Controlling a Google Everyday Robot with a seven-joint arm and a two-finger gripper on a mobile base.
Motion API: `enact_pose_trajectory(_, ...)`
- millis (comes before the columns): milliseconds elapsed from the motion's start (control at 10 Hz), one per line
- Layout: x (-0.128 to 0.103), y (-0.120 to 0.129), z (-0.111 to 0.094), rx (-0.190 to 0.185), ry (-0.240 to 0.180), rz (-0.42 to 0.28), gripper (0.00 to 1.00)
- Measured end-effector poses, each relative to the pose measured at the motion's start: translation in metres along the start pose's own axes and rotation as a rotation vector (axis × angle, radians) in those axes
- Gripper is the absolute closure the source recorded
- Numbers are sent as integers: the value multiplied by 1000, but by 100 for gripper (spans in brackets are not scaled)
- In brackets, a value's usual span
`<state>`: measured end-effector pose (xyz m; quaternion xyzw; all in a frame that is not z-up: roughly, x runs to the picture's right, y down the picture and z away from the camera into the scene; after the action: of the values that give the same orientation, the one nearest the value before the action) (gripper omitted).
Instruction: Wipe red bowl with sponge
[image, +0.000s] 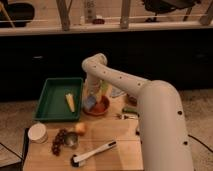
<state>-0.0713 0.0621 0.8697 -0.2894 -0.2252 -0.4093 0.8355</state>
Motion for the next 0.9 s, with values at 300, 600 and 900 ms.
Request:
enact_pose_trajectory(300, -11, 30, -5, -32, 0, -20, 95)
enact_pose_trajectory(600, 2, 58, -14, -56, 47, 21, 95)
enact_pose_trajectory(900, 32, 62, -18, -53, 99, 82, 95)
